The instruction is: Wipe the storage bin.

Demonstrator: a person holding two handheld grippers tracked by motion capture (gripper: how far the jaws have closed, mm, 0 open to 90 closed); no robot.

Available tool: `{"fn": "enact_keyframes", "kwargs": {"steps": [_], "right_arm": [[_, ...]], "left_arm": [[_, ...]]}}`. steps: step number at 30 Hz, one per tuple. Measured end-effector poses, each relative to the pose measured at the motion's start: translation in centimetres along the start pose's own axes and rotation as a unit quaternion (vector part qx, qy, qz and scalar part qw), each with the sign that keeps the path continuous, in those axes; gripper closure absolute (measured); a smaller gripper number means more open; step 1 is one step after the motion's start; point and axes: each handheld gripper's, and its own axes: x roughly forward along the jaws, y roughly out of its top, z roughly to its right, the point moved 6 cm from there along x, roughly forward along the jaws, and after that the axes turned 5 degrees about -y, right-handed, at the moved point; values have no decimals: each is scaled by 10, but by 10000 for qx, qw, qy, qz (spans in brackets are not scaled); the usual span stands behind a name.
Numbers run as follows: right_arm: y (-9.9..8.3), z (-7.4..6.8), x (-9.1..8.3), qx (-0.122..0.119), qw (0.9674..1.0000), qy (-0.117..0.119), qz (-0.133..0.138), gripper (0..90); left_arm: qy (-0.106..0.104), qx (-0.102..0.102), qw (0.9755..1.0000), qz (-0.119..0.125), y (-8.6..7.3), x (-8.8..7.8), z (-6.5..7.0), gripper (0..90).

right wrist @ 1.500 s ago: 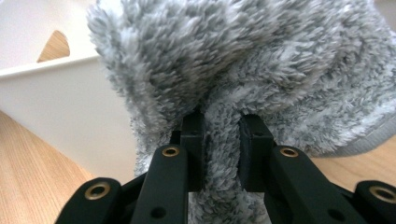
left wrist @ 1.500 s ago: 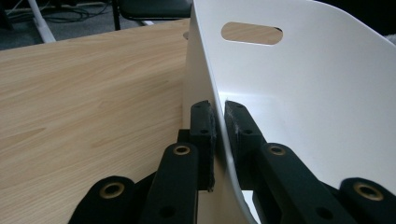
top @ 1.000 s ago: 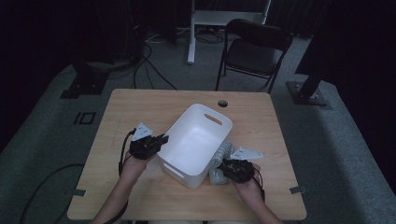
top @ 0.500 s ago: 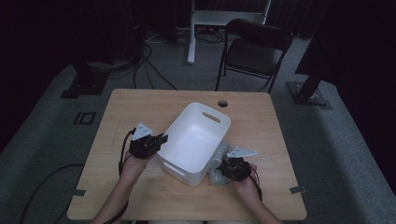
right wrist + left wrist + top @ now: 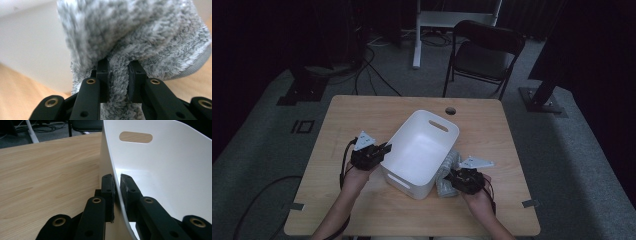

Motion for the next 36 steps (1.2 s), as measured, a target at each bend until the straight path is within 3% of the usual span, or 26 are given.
{"fn": "enact_keyframes", "kwargs": {"steps": [5, 9, 20, 36], "right_arm": [[16, -19, -26, -172, 9991, 87, 374, 748], [16, -29, -25, -396, 9983, -2, 421, 747], [5, -21, -7, -329, 9992, 100, 188, 747], [-9, -6, 14, -276, 9994, -21, -227, 746]], "left_arm": [[-18, -21, 10000, -3, 0, 0, 0, 821], [-79, -16, 10000, 4, 0, 0, 0, 821], [-122, -30, 9999, 27, 0, 0, 0, 819], [-46, 5, 10000, 19, 0, 1, 0, 818]]}}
